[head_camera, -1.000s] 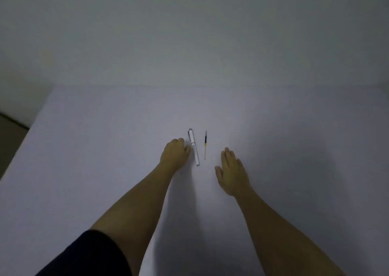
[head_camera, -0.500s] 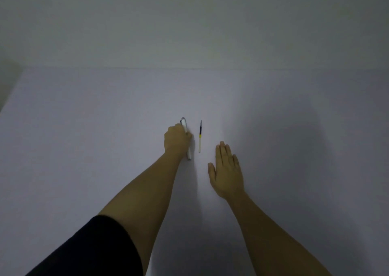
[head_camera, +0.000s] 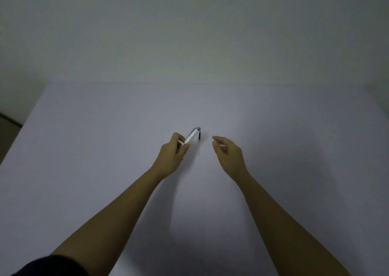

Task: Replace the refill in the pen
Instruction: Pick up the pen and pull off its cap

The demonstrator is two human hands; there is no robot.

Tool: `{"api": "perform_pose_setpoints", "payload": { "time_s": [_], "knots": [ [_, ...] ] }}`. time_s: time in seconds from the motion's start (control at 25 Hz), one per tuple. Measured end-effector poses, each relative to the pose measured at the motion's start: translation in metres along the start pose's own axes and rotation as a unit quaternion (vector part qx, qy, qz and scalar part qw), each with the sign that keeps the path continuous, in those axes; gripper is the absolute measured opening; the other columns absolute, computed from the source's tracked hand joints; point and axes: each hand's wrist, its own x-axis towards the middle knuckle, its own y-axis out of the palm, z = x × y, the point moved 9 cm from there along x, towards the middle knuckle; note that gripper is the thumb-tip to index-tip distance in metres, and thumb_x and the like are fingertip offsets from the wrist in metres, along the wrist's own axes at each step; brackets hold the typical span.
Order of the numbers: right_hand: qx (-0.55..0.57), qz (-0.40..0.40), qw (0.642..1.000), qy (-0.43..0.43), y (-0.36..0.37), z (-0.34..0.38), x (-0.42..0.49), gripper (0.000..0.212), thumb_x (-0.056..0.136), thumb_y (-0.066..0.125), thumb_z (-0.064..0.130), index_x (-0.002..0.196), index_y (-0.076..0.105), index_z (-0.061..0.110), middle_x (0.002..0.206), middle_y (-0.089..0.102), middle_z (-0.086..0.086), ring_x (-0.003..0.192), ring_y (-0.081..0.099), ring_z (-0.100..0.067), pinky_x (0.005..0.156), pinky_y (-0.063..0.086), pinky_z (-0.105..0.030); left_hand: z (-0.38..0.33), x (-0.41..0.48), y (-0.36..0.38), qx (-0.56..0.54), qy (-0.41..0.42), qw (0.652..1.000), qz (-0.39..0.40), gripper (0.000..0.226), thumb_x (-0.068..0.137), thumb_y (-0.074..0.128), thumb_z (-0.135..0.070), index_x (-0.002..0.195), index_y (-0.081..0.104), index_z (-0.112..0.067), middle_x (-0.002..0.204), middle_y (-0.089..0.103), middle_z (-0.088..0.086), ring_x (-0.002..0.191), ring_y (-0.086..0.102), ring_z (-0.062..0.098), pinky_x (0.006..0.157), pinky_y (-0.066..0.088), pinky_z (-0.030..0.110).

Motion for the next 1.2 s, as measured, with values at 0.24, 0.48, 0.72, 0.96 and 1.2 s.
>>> {"api": "perform_pose_setpoints", "payload": {
  "time_s": [0.24,0.48,0.72,0.96,1.2],
  "knots": [
    [0.100,0.051,0.994,-0.006,-0.005,0.035,-0.020,0.017,0.087,0.061,0.023,0.102,0.066,0.017,0.081,0.068,0.008,0.067,0.066,0.003,0.063,0.047,-0.004,-0.041,-0.042,0.000,0.115,0.139,0.983,-0.040,0.022,0.095,0.048,-0.023,0.107,0.061,-0.010,0.068,0.055,-0.002,0.054,0.045,0.010,0.051,0.034,0.020],
    [0.162,0.047,0.985,0.027,-0.006,0.021,-0.036,0.006,0.087,0.061,0.018,0.085,0.065,0.021,0.082,0.072,0.006,0.075,0.070,-0.003,0.068,0.052,-0.010,-0.049,-0.063,-0.004,0.206,0.171,0.956,-0.120,0.028,0.091,0.055,-0.032,0.116,0.064,-0.022,0.064,0.061,0.005,0.054,0.050,0.017,0.048,0.039,0.028],
    [0.194,-0.013,0.974,0.115,-0.016,-0.036,-0.041,0.007,0.086,0.063,0.016,0.081,0.066,0.021,0.079,0.068,-0.001,0.075,0.065,-0.012,0.072,0.052,-0.021,-0.001,-0.057,0.018,0.156,0.090,0.983,-0.030,0.049,0.089,0.058,-0.036,0.132,0.050,-0.013,0.090,0.067,0.011,0.082,0.060,0.026,0.070,0.043,0.031],
    [0.051,-0.011,0.979,0.196,0.004,-0.105,-0.076,0.012,0.080,0.067,0.014,0.090,0.071,0.008,0.070,0.066,0.000,0.063,0.055,-0.011,0.059,0.041,-0.018,0.030,-0.065,0.021,0.120,0.043,0.991,-0.036,0.042,0.093,0.053,-0.030,0.127,0.054,-0.007,0.083,0.065,0.016,0.080,0.060,0.032,0.069,0.041,0.031],
    [-0.060,-0.038,0.993,0.094,0.012,-0.096,-0.084,0.011,0.084,0.065,0.013,0.090,0.069,0.005,0.086,0.072,-0.015,0.078,0.064,-0.023,0.068,0.047,-0.020,0.035,-0.072,0.027,0.088,0.032,0.995,-0.046,0.040,0.094,0.052,-0.026,0.129,0.053,-0.007,0.072,0.055,0.004,0.067,0.051,0.018,0.060,0.030,0.014]
  ]
}}
